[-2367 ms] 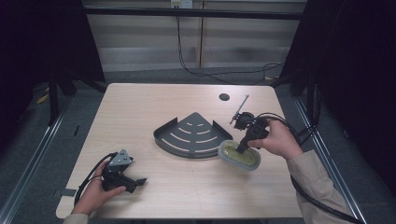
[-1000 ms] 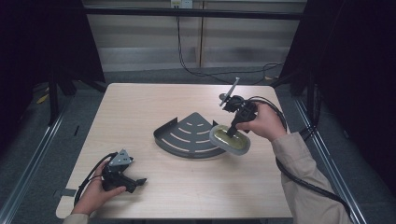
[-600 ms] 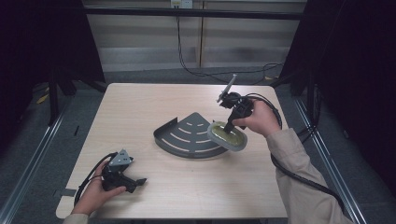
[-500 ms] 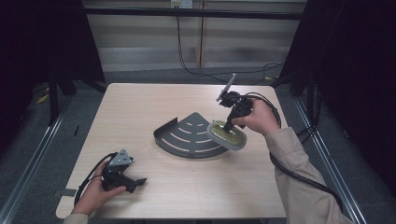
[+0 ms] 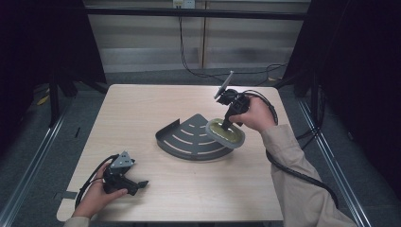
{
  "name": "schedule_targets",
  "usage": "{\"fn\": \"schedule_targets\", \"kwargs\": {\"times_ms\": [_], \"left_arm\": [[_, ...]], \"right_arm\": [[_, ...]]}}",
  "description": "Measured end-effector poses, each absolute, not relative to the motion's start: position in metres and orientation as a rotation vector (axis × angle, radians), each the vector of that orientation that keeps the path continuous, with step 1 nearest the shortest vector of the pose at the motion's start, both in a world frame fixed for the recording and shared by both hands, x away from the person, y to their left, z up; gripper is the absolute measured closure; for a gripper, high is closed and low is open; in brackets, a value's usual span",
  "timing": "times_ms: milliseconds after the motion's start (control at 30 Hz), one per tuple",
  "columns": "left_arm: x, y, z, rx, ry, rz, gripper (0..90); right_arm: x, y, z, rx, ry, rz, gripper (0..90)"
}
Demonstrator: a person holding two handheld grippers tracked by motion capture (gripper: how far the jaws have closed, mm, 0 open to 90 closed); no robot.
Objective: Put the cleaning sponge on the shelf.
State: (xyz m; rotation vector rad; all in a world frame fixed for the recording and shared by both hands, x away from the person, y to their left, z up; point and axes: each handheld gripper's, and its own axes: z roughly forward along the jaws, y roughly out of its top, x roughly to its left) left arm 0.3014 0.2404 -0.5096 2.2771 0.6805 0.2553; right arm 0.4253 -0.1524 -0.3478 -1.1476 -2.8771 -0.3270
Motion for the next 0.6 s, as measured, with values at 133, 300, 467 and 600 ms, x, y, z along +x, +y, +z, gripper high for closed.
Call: {"fn": "schedule_targets", "kwargs": {"times_ms": [133,300,467,600], "left_arm": [[0.301,0.24,-0.51,2.277,0.68,0.256,0.0],[0.301,0.24,-0.51,2.278,0.681,0.254,0.0],[0.302,0.24,-0.509,2.278,0.68,0.253,0.0],[0.302,0.24,-0.51,2.277,0.679,0.252,0.0]], "right_arm": [[0.429,-0.15,-0.348,-1.155,-2.875,-0.339,71.2],[0.433,-0.148,-0.349,-1.168,-2.868,-0.352,71.2],[0.436,-0.146,-0.351,-1.173,-2.872,-0.343,71.2],[0.44,-0.146,-0.352,-1.192,-2.869,-0.346,71.2]]}}
